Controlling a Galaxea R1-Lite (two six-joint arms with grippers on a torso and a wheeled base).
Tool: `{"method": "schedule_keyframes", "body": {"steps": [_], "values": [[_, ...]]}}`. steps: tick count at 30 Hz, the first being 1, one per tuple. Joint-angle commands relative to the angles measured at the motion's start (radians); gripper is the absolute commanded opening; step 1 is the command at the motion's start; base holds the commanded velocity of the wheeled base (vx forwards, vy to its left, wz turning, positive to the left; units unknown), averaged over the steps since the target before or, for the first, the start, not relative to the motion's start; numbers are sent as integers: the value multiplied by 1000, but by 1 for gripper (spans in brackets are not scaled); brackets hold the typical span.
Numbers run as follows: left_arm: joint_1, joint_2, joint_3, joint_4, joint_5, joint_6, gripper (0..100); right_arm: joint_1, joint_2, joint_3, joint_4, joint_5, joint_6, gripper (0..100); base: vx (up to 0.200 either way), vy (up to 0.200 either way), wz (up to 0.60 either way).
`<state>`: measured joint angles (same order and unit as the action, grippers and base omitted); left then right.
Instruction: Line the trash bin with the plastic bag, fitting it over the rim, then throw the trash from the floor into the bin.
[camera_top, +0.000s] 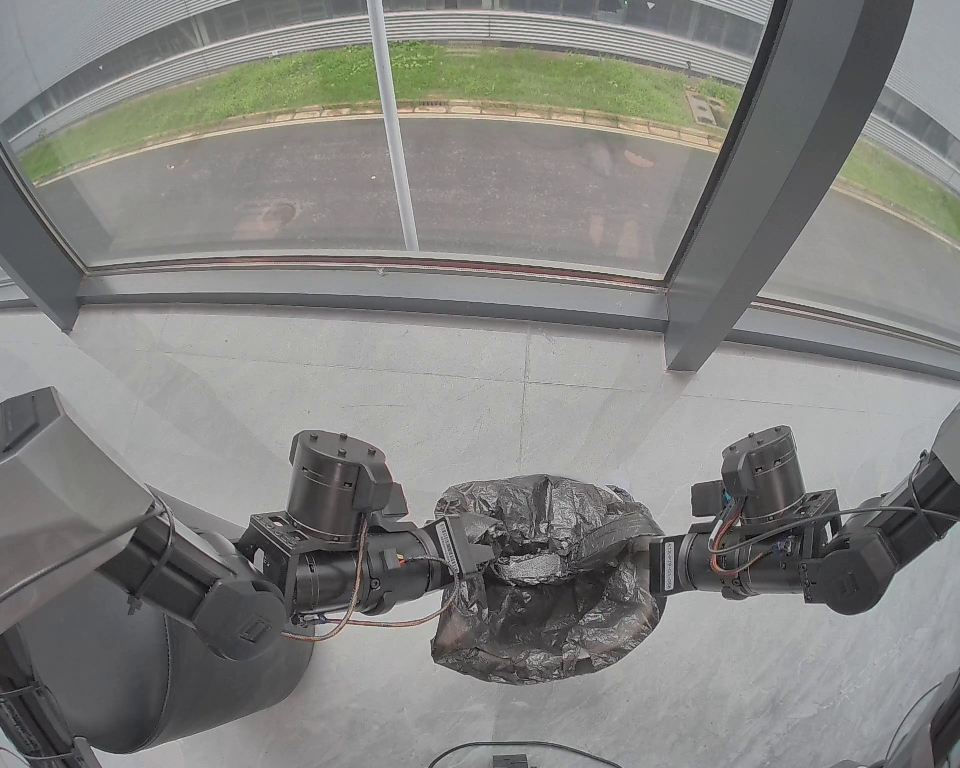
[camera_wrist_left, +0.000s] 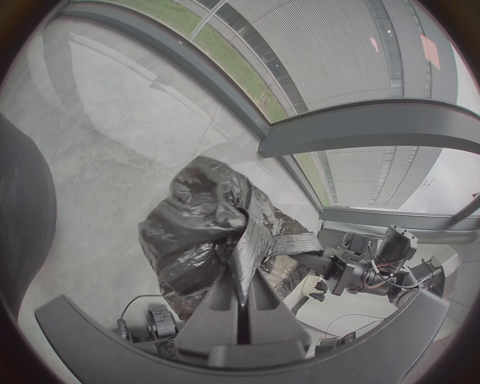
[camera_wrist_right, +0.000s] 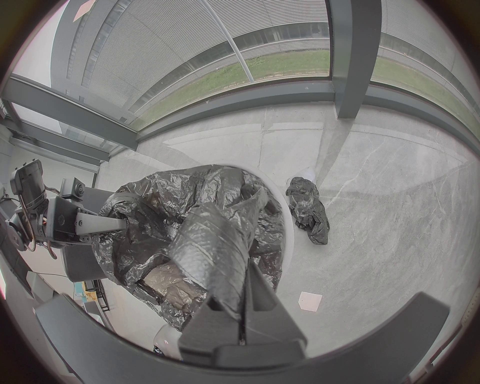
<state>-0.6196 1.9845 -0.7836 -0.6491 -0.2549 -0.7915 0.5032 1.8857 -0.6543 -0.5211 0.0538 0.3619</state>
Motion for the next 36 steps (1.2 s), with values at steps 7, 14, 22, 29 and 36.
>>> {"method": "schedule_keyframes", "body": {"steps": [7, 14, 22, 29, 36], "values": [[-3, 54, 18, -4, 9, -5, 0, -3, 65, 84, -131, 8, 2, 0, 0, 0, 0], [-3, 54, 27, -6, 97, -8, 0, -11, 110, 157, -260, 23, 2, 0, 0, 0, 0], [-8, 43, 35, -6, 100, -14, 0, -22, 151, 260, -468, 23, 0, 0, 0, 0, 0], [-9, 48, 38, -17, 101, -12, 0, -31, 167, 305, -511, 20, 2, 0, 0, 0, 0], [-14, 51, 72, -99, 101, -6, 0, -52, 207, 334, -617, 23, -3, 0, 0, 0, 0]]}}
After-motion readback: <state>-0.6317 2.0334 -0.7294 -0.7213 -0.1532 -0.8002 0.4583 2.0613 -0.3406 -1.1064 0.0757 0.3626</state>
